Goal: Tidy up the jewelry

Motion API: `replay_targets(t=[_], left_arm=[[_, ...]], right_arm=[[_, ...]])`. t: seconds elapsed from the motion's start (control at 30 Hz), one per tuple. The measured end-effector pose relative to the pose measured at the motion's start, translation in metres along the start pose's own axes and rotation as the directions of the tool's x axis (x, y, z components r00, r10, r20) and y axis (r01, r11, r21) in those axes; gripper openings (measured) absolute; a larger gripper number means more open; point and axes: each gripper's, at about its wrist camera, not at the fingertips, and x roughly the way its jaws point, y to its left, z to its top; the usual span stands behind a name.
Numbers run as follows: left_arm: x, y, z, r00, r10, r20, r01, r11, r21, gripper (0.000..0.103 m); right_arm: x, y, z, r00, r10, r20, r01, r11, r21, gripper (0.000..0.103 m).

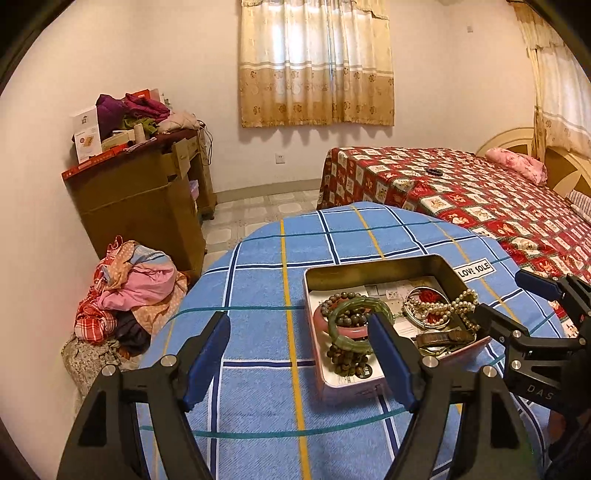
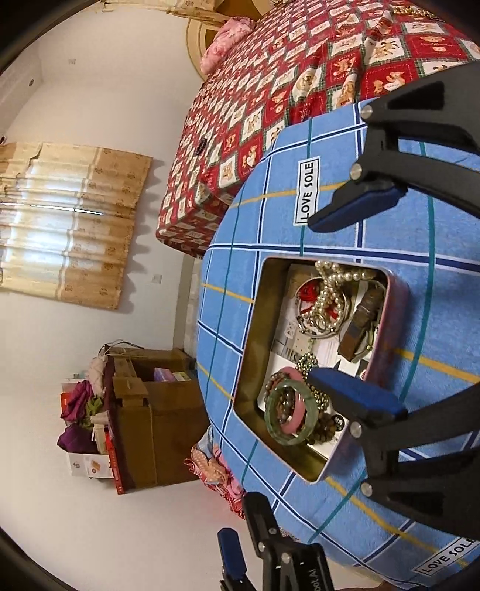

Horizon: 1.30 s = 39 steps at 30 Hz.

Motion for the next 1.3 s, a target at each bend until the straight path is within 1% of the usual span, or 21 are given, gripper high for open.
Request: replay_targets(t=[0.6, 1.3], left_arm=[[-0.009, 0.0, -0.003, 1.0, -0.007, 0.005, 0.007, 1.0, -0.008, 0.077], [-0.018, -0.003, -0.004, 1.0, -0.026, 0.01, 0.026, 1.0, -0.004, 0.077]], right_arm=[[-0.013, -0.003, 0.002, 1.0, -0.003, 0.02, 0.003, 1.0, 0.0, 0.078], [-0.023, 0.003, 0.007, 0.999, 0.0, 0.046, 0.0, 1.0, -0.009, 0.081]])
